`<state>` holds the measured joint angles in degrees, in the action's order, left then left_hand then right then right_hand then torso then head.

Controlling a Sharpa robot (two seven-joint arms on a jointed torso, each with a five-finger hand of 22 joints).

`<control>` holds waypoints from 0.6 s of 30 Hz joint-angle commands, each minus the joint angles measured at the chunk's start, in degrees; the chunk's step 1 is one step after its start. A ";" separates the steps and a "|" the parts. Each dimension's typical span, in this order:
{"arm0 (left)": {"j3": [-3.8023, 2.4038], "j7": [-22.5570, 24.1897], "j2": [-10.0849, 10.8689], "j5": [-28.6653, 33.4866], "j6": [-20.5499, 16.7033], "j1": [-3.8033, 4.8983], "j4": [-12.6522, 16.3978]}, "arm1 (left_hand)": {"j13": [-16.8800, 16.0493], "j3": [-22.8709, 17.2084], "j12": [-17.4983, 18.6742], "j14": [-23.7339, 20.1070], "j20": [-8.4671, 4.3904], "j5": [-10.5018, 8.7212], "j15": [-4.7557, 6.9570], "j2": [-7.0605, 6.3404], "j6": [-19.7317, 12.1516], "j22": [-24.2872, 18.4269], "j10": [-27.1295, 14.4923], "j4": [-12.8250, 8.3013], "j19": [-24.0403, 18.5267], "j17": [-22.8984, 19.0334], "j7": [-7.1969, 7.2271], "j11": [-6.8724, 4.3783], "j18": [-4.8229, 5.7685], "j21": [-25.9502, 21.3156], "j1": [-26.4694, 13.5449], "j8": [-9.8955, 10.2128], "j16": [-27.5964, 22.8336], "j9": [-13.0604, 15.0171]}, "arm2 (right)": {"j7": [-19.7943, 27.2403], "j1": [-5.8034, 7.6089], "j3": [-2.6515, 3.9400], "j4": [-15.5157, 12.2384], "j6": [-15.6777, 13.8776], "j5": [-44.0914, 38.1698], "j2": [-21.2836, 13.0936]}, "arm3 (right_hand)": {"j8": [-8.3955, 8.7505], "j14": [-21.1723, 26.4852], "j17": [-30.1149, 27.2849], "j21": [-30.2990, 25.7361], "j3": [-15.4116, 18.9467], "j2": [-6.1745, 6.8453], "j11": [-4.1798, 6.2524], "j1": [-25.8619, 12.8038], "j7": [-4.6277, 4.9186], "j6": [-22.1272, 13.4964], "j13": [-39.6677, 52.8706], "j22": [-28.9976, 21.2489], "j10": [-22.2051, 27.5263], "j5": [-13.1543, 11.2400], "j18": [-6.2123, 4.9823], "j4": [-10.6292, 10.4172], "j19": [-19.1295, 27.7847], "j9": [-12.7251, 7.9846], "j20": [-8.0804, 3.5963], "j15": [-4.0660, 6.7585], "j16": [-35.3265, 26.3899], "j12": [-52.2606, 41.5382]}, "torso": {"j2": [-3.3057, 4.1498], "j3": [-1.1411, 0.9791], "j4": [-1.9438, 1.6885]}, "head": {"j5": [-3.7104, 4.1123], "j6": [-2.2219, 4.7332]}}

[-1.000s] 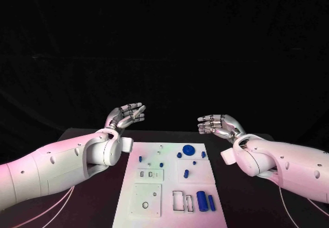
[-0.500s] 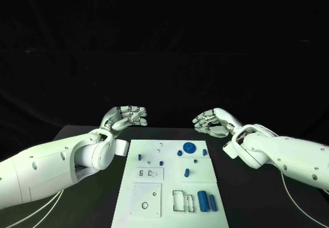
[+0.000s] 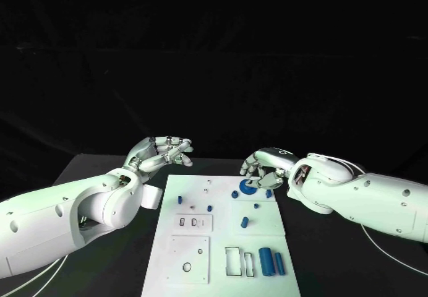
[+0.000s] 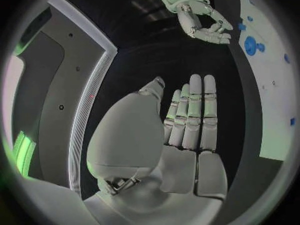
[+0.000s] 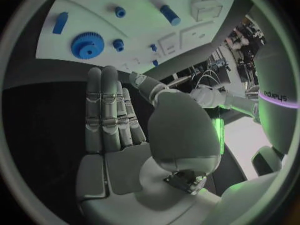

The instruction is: Assemble the parts on the task board

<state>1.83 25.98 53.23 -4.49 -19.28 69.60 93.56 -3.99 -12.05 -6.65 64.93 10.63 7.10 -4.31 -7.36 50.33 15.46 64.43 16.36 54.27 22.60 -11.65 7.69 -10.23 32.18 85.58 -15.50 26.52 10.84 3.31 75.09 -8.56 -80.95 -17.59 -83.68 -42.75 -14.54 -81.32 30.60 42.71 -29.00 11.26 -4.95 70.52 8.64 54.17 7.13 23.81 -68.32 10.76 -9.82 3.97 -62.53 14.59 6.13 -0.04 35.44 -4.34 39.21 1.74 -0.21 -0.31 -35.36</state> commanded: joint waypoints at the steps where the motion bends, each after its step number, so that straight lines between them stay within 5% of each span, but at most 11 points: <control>1: -0.09 -0.18 -0.12 -0.62 2.49 0.18 0.55 | 0.10 -0.55 0.50 -0.13 -0.31 -0.32 0.01 -0.57 -0.08 0.20 0.01 0.03 -0.33 0.43 0.03 0.25 -0.10 0.48 0.04 0.52 0.42 -0.05 | -5.31 0.08 0.00 -0.25 4.91 -10.66 0.62 | 0.30 -1.04 3.56 5.33 -0.27 0.78 0.20 0.32 -0.34 -0.26 1.04 5.99 1.38 0.00 0.08 -0.86 -2.38 0.46 -0.27 0.17 3.94 -0.01 | 1.59 0.29 -0.22 | 0.14 -0.16; 8: -0.12 -0.24 -0.15 -0.62 2.74 0.23 0.91 | 0.12 -0.76 1.06 -0.24 -0.31 -0.33 -0.05 -0.70 -0.31 0.49 -0.28 -0.01 -0.52 1.09 -0.09 0.37 -0.08 0.97 -0.11 0.82 0.79 -0.10 | -6.36 -0.06 -0.08 0.18 6.05 -13.44 1.96 | 0.61 -1.45 11.07 13.41 -0.32 1.24 0.01 0.80 -0.25 -1.17 2.05 16.31 3.88 -0.24 1.35 -1.78 -5.21 1.16 -0.15 -0.01 12.07 -0.54 | 2.85 0.50 -0.70 | 0.40 -0.13; 18: -0.28 -0.38 0.12 -0.62 2.89 0.24 1.20 | 0.12 -0.85 1.47 -0.44 -0.29 -0.35 -0.15 -0.81 -0.51 0.70 -0.50 0.00 -0.72 1.57 -0.24 0.50 -0.06 1.32 -0.32 1.06 1.01 -0.14 | -6.49 -0.23 -0.11 0.28 5.75 -14.67 2.82 | 0.34 -3.28 23.63 24.31 -0.64 1.23 -0.08 1.41 -0.29 -1.02 2.94 30.93 5.08 -0.12 3.36 -2.80 -10.34 2.20 0.00 -0.13 25.52 -2.05 | 3.50 0.49 -1.11 | 0.37 -0.35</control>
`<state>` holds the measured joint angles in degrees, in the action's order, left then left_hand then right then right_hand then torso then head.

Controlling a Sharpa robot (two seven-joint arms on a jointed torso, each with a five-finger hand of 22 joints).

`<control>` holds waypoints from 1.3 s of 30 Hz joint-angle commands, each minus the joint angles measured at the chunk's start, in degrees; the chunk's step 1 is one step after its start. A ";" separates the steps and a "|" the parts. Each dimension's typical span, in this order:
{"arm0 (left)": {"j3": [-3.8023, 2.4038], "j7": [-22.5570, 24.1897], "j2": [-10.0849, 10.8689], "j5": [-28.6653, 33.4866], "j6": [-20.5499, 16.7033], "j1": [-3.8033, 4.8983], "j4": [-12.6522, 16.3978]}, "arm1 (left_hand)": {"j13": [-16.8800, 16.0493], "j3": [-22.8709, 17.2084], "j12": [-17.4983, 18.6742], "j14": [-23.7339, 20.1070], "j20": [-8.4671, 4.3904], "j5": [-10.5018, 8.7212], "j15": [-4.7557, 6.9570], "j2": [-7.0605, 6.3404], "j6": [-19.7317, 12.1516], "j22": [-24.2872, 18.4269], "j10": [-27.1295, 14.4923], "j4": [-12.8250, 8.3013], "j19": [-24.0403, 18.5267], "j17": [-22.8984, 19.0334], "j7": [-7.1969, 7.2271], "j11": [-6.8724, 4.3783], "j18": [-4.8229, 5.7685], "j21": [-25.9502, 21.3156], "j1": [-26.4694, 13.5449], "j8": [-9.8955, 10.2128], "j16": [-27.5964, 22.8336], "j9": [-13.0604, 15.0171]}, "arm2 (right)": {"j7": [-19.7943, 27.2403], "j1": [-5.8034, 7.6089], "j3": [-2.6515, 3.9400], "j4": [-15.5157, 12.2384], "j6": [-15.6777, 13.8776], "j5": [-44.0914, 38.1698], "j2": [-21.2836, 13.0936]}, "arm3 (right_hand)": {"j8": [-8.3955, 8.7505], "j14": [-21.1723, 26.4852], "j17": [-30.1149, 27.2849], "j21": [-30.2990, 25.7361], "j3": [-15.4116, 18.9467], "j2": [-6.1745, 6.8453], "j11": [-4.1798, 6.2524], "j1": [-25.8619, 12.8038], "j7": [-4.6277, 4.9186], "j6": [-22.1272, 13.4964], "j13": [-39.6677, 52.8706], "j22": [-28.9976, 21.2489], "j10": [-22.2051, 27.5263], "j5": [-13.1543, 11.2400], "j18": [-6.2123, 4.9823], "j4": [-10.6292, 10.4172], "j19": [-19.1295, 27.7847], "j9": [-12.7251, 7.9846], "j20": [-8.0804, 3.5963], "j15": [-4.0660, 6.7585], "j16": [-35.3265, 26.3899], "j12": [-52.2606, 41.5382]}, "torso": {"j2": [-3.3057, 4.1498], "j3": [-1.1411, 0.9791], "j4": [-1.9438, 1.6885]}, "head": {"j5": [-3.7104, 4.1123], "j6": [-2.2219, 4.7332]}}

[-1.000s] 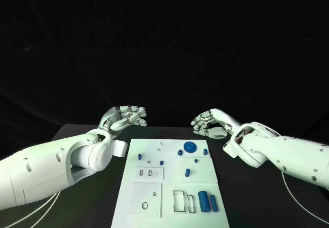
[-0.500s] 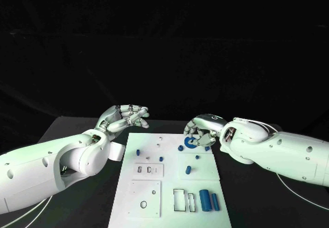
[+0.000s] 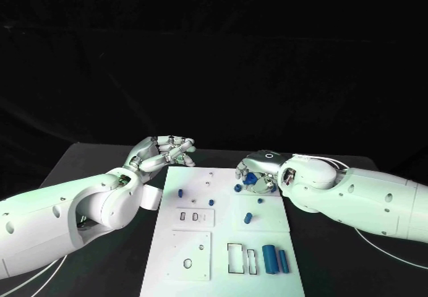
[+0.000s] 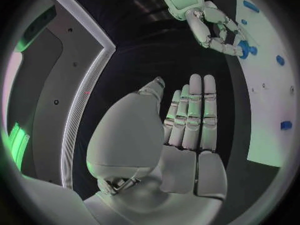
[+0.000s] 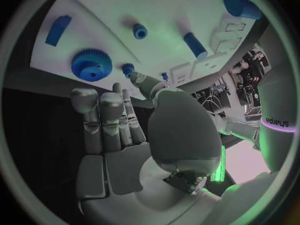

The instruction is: Assemble the parts on the task board

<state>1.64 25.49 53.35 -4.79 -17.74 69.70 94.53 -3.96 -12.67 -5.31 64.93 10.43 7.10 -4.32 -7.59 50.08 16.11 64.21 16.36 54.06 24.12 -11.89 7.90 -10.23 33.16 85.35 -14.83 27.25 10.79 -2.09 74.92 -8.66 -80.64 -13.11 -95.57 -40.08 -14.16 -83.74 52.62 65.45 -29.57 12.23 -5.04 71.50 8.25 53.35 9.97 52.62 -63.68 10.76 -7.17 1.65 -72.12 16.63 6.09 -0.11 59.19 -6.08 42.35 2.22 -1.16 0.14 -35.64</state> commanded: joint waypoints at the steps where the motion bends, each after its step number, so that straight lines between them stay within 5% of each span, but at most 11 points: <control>1: -0.11 0.09 0.01 -0.32 1.37 0.14 0.23 | 0.09 -0.22 0.13 -0.43 -0.08 -0.35 -0.15 -0.58 -0.27 0.05 -0.28 -0.01 -0.51 0.05 0.01 0.29 -0.06 0.34 -0.09 0.39 0.29 -0.09 | -1.07 -0.06 0.00 -0.03 1.28 -2.83 0.19 | -0.04 -0.87 1.61 1.57 -0.07 0.26 0.01 0.43 0.11 -0.21 0.10 2.12 0.44 -0.12 0.71 -0.48 -0.76 0.16 0.04 -0.07 1.78 -0.30 | 0.38 0.02 -0.17 | -0.05 -0.11; 14: -0.26 -0.17 0.04 -0.32 1.56 0.17 0.06 | 0.08 -0.29 0.58 -0.75 -0.02 -0.37 -0.29 -0.68 -0.55 0.26 -0.58 -0.02 -0.80 0.56 -0.20 0.47 -0.04 0.70 -0.33 0.68 0.46 -0.13 | -0.64 -0.42 -0.09 0.83 1.63 -2.91 1.28 | -0.49 -2.09 10.02 9.14 -1.27 0.04 -0.09 0.59 0.16 0.43 0.43 12.78 0.40 0.06 2.34 -1.33 -4.88 1.07 0.21 -0.23 10.70 -1.23 | 0.75 0.00 -0.23 | -0.08 -0.20; 28: -0.39 -0.41 0.32 -0.32 1.78 0.36 0.37 | 0.07 -0.30 0.65 -0.80 -0.01 -0.39 -0.31 -0.68 -0.60 0.29 -0.62 -0.02 -0.85 0.64 -0.23 0.50 -0.03 0.75 -0.38 0.73 0.49 -0.14 | -0.47 -0.88 -0.15 1.92 1.82 -2.87 2.36 | -0.84 -2.24 11.72 11.05 -1.92 -0.47 -0.13 0.71 0.26 1.03 0.51 15.53 0.05 0.02 2.76 -1.72 -5.89 1.51 0.31 -0.31 12.72 -1.60 | 1.52 0.10 -0.49 | -0.17 -0.30; 35: -0.43 -0.37 0.31 -0.32 1.78 0.41 0.25 | 0.07 -0.31 0.73 -0.86 0.01 -0.41 -0.35 -0.67 -0.66 0.33 -0.68 0.00 -0.91 0.74 -0.26 0.53 -0.03 0.81 -0.44 0.79 0.52 -0.15 | -0.26 -0.97 -0.16 2.15 0.23 -2.30 2.38 | -2.18 -2.56 14.24 13.96 -3.03 -1.98 0.41 1.73 -0.09 3.29 1.00 19.90 -2.11 0.02 3.48 -1.75 -7.85 2.59 0.13 0.04 15.42 -2.87 | 1.67 0.08 -0.43 | -0.18 -0.36; 36: -0.43 -0.36 0.32 -0.32 1.78 0.41 0.24 | 0.06 -0.33 0.77 -0.89 0.02 -0.41 -0.36 -0.63 -0.67 0.36 -0.69 0.01 -0.94 0.79 -0.27 0.54 -0.03 0.85 -0.48 0.81 0.54 -0.15 | -0.35 -0.97 -0.16 2.13 -0.13 -2.27 2.36 | -2.62 -2.61 14.64 14.76 -3.72 -2.71 0.67 2.45 -0.36 3.95 1.23 21.11 -2.91 -2.13 3.69 -1.46 -8.45 3.01 -0.05 0.32 15.95 -3.33 | 1.71 0.06 -0.45 | -0.18 -0.39; 39: -0.43 -0.38 0.34 -0.32 1.82 0.41 0.20 | 0.06 -0.33 0.77 -0.89 0.02 -0.41 -0.36 -0.63 -0.67 0.36 -0.69 0.01 -0.94 0.79 -0.27 0.54 -0.03 0.85 -0.48 0.81 0.54 -0.15 | -1.08 -0.98 -0.16 2.09 -1.95 -2.34 2.33 | -3.27 -2.57 14.87 15.40 -4.67 -3.81 1.17 3.55 -0.61 4.80 1.71 22.09 -4.19 -3.15 3.84 -0.85 -8.85 3.75 -0.36 0.65 16.41 -4.10 | 1.77 0.04 -0.50 | -0.14 -0.42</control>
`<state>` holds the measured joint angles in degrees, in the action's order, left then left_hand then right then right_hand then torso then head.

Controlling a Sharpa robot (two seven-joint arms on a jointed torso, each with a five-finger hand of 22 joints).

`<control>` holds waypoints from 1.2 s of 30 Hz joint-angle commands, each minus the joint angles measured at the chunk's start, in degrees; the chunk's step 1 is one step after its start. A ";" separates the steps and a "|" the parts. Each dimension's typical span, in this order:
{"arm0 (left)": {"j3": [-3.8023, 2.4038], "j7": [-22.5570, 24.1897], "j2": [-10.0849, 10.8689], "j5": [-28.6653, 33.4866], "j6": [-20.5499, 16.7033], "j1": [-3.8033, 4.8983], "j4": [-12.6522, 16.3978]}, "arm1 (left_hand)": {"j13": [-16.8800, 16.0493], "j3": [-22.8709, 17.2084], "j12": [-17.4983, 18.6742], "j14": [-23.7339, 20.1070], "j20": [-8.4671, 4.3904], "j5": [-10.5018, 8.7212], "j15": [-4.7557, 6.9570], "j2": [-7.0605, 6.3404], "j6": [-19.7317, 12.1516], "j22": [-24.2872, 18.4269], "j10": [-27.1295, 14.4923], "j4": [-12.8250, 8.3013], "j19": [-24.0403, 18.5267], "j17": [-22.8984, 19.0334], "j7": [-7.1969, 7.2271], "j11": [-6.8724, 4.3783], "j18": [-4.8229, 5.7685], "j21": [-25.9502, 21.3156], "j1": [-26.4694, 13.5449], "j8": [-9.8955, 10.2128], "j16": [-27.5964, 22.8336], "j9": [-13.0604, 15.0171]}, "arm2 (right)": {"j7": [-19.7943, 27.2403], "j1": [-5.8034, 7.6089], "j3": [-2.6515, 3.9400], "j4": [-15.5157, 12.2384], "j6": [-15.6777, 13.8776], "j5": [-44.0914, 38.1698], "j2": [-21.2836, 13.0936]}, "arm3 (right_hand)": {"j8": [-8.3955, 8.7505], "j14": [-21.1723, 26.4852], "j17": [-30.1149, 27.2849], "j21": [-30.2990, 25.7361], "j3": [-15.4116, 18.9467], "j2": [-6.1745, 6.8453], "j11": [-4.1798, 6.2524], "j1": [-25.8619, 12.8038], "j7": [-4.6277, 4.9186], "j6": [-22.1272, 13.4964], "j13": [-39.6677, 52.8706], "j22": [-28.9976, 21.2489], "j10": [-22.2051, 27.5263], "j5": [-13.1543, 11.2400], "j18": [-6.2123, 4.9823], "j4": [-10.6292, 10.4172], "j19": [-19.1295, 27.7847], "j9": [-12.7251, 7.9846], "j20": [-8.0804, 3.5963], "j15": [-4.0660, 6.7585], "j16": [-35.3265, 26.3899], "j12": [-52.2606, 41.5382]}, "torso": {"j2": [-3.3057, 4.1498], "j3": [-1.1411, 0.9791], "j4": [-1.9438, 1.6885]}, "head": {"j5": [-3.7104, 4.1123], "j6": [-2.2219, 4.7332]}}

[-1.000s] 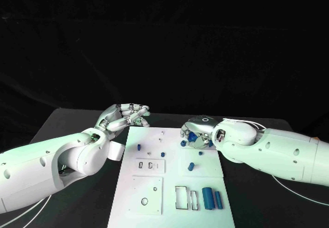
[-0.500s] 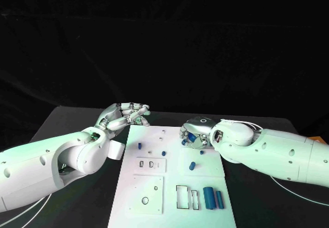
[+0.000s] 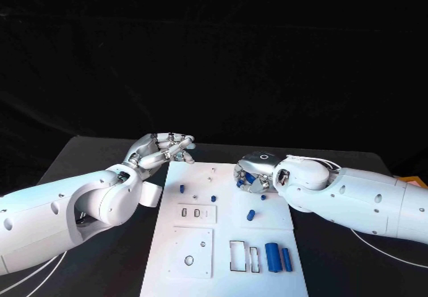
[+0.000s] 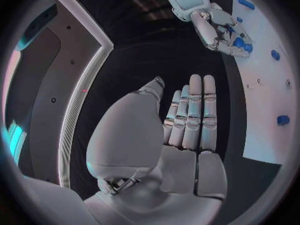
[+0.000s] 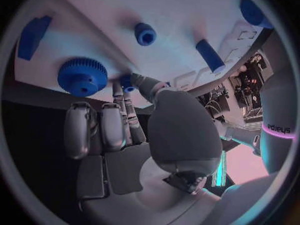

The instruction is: Assemble the parts on the task board

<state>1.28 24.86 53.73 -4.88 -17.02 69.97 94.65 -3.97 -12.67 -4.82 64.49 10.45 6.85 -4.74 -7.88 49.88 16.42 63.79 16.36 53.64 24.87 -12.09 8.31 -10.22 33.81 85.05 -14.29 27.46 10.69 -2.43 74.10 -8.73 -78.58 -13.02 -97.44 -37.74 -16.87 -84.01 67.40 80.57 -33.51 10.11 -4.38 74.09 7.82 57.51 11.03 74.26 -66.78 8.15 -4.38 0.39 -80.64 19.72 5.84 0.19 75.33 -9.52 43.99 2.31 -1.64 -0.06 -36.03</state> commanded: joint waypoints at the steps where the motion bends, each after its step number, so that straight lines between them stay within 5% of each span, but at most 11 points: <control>1: -0.07 0.23 -0.04 -0.23 1.11 0.15 0.07 | 0.07 -0.33 0.27 -0.45 0.00 -0.16 0.06 -0.34 -0.47 0.05 -0.28 0.01 -0.53 0.05 -0.07 0.13 -0.04 0.20 -0.18 0.28 0.32 -0.05 | -0.96 -0.16 -0.09 0.00 -2.75 -0.57 -0.03 | -0.63 -2.29 0.11 0.30 -0.88 -1.92 0.58 1.15 -0.21 0.67 0.76 0.49 -1.28 -0.72 1.05 0.52 -0.31 0.78 -0.17 0.41 0.32 -0.81 | 0.12 -0.05 -0.04 | 0.05 -0.03; 5: -0.07 0.20 -0.04 -0.23 1.15 0.15 0.02 | 0.07 -0.33 0.27 -0.45 0.00 -0.16 0.06 -0.34 -0.47 0.05 -0.28 0.01 -0.53 0.05 -0.07 0.13 -0.04 0.20 -0.18 0.28 0.32 -0.05 | -1.31 -0.17 -0.09 -0.20 -4.89 -0.80 -0.13 | -1.44 -2.22 0.30 0.94 -1.99 -2.86 0.96 2.54 -0.34 1.34 1.56 1.52 -2.04 -2.33 1.22 1.87 -0.69 1.89 -0.52 0.73 0.75 -1.60 | 0.14 -0.04 -0.08 | 0.01 0.00; 16: -0.07 0.02 -0.04 -0.23 1.23 0.15 -0.53 | 0.06 -0.38 0.32 -0.48 0.01 -0.17 0.05 -0.27 -0.48 0.08 -0.29 0.01 -0.58 0.13 -0.08 0.15 -0.04 0.25 -0.22 0.30 0.35 -0.05 | -2.71 0.34 0.06 -2.54 -9.20 -0.81 -0.40 | -1.84 -2.25 0.55 1.33 -2.17 -2.72 0.87 2.43 -0.30 1.51 1.85 2.16 -1.64 -2.48 1.33 2.37 -0.93 2.64 -0.58 0.70 1.13 -1.59 | 0.20 0.02 -0.03 | -0.04 0.79; 30: -0.07 -0.10 -0.35 -0.23 1.31 0.16 -0.70 | 0.06 -0.41 0.40 -0.57 0.03 -0.19 0.03 -0.26 -0.54 0.11 -0.35 -0.01 -0.64 0.21 -0.09 0.17 -0.03 0.30 -0.22 0.35 0.36 -0.06 | -4.40 1.03 0.24 3.27 -10.83 -0.39 5.71 | -1.67 -2.20 0.49 1.25 -2.19 -2.54 0.59 1.60 -0.13 0.88 1.88 2.05 -0.88 -2.82 1.29 2.18 -0.71 3.08 -0.43 0.47 1.29 -1.22 | 0.68 0.02 -0.34 | -0.11 1.23; 36: -0.08 -0.13 -0.59 -0.23 1.37 0.18 -0.65 | 0.06 -0.41 0.40 -0.57 0.03 -0.19 0.03 -0.26 -0.54 0.11 -0.35 -0.01 -0.64 0.21 -0.09 0.17 -0.03 0.30 -0.22 0.35 0.36 -0.06 | -3.90 0.99 0.26 5.09 -11.36 0.13 7.98 | -1.64 -2.21 0.54 1.25 -2.21 -2.50 0.59 1.56 -0.12 0.79 1.89 2.06 -0.82 -2.83 1.29 2.20 -0.70 3.11 -0.41 0.46 1.34 -1.20 | 0.97 0.23 -0.90 | 0.20 1.20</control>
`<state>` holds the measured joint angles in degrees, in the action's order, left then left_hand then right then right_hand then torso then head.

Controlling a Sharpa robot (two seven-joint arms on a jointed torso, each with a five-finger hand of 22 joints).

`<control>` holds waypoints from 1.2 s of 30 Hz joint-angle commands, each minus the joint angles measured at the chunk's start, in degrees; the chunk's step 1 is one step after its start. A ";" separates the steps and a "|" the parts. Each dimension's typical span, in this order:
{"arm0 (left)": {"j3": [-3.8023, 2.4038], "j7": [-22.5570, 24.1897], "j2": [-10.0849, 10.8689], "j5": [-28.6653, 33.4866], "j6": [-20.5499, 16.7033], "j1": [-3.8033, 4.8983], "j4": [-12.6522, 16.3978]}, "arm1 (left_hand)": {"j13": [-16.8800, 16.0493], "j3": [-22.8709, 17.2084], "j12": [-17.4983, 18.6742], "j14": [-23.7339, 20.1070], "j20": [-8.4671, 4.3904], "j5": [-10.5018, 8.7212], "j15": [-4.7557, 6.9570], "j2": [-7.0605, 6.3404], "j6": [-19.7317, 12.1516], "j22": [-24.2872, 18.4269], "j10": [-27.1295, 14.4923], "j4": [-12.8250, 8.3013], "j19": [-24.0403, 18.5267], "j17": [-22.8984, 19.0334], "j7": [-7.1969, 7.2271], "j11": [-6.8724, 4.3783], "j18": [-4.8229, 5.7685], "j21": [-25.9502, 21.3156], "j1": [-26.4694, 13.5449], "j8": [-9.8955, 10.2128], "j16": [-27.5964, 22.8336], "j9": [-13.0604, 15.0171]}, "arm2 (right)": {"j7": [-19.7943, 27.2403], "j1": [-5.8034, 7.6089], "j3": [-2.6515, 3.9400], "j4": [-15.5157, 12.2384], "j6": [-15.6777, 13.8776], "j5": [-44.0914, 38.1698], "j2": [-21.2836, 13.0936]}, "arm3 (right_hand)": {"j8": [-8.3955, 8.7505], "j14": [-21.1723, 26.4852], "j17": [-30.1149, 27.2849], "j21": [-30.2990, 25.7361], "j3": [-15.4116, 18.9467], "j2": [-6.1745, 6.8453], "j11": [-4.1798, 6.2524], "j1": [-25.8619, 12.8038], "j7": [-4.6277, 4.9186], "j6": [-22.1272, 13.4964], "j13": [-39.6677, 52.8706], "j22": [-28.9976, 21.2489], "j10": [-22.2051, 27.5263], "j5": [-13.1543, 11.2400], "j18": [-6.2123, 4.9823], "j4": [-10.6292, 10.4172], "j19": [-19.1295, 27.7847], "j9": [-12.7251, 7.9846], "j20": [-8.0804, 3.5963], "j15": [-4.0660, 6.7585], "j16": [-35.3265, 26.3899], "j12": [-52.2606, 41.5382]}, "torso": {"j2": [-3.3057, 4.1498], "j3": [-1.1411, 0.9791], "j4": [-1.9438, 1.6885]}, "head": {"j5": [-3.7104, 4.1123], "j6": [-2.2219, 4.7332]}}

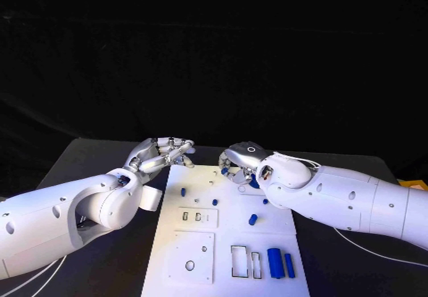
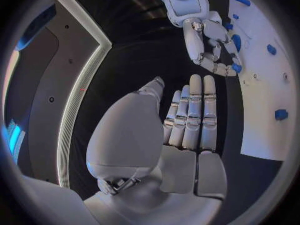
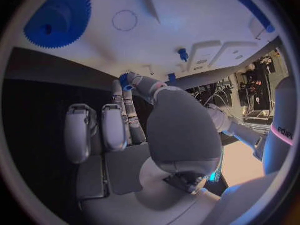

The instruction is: Assemble the parts on the task board

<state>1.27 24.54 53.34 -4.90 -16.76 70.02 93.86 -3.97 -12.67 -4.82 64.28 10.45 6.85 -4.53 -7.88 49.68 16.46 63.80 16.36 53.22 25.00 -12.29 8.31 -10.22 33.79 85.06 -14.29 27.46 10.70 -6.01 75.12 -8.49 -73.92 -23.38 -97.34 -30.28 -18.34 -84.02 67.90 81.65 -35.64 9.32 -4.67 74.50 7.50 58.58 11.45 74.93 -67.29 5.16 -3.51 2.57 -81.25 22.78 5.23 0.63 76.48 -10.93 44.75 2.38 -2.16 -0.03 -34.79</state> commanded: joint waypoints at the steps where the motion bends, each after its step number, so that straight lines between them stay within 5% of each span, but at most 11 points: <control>1: -0.06 0.19 -0.23 -0.21 1.11 0.15 0.15 | 0.07 -0.41 0.40 -0.36 0.03 -0.18 -0.18 -0.26 -0.33 0.06 -0.35 -0.01 -0.22 0.08 0.11 0.17 -0.03 0.32 -0.22 0.35 0.36 -0.07 | -0.23 -0.06 0.02 0.58 -1.09 0.09 0.76 | -0.13 -2.21 0.13 0.18 -0.09 -1.67 0.85 1.11 0.21 -0.35 1.47 1.39 -0.26 0.15 0.42 0.03 -0.09 0.08 0.22 0.00 0.27 0.24 | 0.26 0.21 -0.45 | 0.19 -0.08; 13: -0.07 0.12 -0.32 -0.21 1.13 0.57 0.24 | 0.06 -0.44 0.49 -0.54 0.06 -0.22 -0.22 -0.28 -0.39 0.10 -0.41 -0.04 -0.36 0.19 0.10 0.20 -0.02 0.38 -0.24 0.42 0.34 -0.07 | 0.08 -0.27 0.02 2.47 -1.81 0.42 2.77 | -0.05 -2.20 0.08 0.19 -0.14 -1.61 0.81 1.05 0.25 -0.54 1.48 1.43 -0.11 0.20 0.42 0.06 -0.08 0.15 0.26 -0.04 0.28 0.31 | 0.87 0.52 -0.98 | 0.35 0.19; 36: -0.07 -0.18 -0.29 -0.20 1.33 0.75 0.11 | 0.06 -0.46 0.63 -0.73 0.10 -0.27 -0.26 -0.32 -0.50 0.16 -0.50 -0.07 -0.54 0.36 0.08 0.23 -0.01 0.47 -0.28 0.52 0.34 -0.08 | 0.06 -0.64 0.00 4.17 -0.35 0.55 3.82 | 0.87 -1.65 -1.69 -1.07 -0.05 -0.77 0.26 -0.28 0.72 -2.11 1.38 -0.48 1.43 -0.11 -0.03 -0.37 1.38 0.31 0.60 -0.50 -0.67 1.05 | 1.15 0.54 -0.86 | 0.19 -0.30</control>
<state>1.25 24.22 53.14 -4.91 -16.52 70.62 93.89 -3.97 -12.83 -4.47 63.98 10.66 6.85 -4.83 -7.88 49.68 16.55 63.59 16.20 53.01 25.30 -12.29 8.51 -10.22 34.01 85.06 -14.07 27.46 10.71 -5.86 74.54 -8.47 -69.97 -24.33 -96.54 -26.55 -17.40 -84.02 65.90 80.32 -35.51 9.17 -4.38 74.36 8.33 56.21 12.82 73.85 -65.88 5.04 -3.52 2.47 -79.66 23.33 5.93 0.35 75.63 -9.79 45.88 2.92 -3.05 0.13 -35.13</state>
